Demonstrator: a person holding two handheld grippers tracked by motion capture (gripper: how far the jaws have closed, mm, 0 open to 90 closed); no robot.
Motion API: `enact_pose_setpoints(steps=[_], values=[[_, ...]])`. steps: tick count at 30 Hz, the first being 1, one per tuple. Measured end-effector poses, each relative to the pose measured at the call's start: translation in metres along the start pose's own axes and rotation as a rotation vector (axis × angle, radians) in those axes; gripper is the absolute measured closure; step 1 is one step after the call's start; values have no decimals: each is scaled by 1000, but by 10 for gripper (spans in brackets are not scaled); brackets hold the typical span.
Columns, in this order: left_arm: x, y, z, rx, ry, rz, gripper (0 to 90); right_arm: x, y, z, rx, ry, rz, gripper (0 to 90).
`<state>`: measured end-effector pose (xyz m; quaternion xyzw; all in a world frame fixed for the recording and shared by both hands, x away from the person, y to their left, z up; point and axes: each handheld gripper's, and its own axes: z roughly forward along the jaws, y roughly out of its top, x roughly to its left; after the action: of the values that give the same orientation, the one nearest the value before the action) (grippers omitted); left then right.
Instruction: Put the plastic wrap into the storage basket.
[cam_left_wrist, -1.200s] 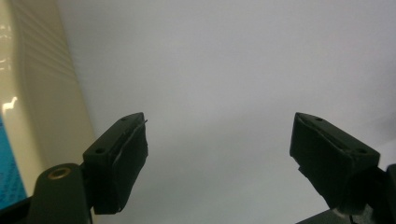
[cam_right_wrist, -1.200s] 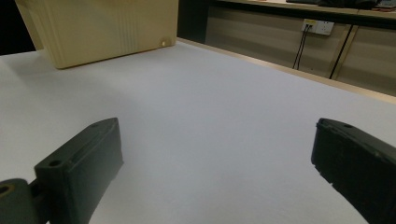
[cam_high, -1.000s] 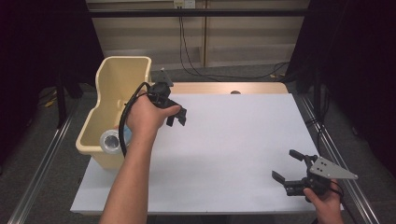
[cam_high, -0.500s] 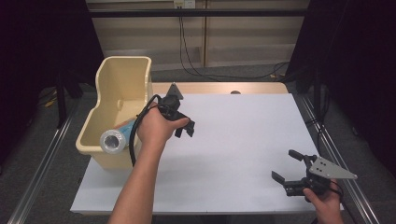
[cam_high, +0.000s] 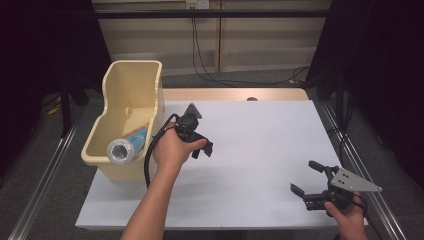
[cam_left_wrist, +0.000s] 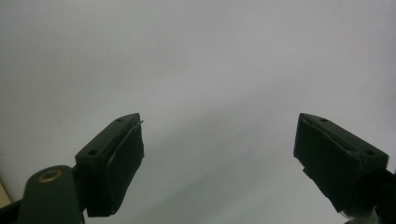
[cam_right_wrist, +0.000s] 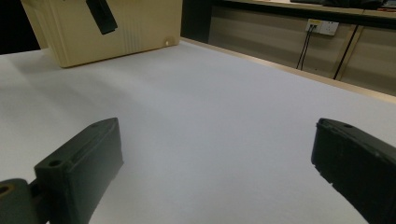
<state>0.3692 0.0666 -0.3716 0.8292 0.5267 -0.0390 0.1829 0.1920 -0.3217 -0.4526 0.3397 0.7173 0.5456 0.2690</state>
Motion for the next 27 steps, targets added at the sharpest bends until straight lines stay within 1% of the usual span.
enact_pose_setpoints(steps=[1, 3, 5, 6, 8, 14, 21, 22, 23, 25, 27], values=[[0, -2, 2, -9, -6, -2, 158, 0, 0, 0, 1, 0, 0, 16], [1, -5, 5, -10, -11, 6, 156, 0, 0, 0, 2, 1, 0, 16], [3, -10, 10, -12, -22, 6, 155, 1, 0, 1, 1, 2, 1, 16], [4, -11, 11, -16, -24, 2, 155, 1, 0, 1, 1, 2, -2, 16], [6, -15, 15, -25, -25, 7, 155, 1, 0, 2, 1, 3, -3, 16], [14, -24, 21, -78, -42, -4, 154, 1, 0, 2, 4, 3, -3, 16], [19, -35, 26, -123, -61, 0, 151, 2, 0, 3, 5, 7, -5, 16], [20, -36, 26, -129, -58, 12, 150, 2, 1, 4, 6, 6, -6, 16], [20, -38, 27, -147, -57, 0, 149, 2, 1, 4, 7, 9, -6, 16], [21, -41, 29, -157, -59, 6, 147, 3, 1, 5, 6, 12, -8, 16], [21, -43, 30, -172, -60, 25, 144, 3, 1, 6, 10, 11, -10, 16]])
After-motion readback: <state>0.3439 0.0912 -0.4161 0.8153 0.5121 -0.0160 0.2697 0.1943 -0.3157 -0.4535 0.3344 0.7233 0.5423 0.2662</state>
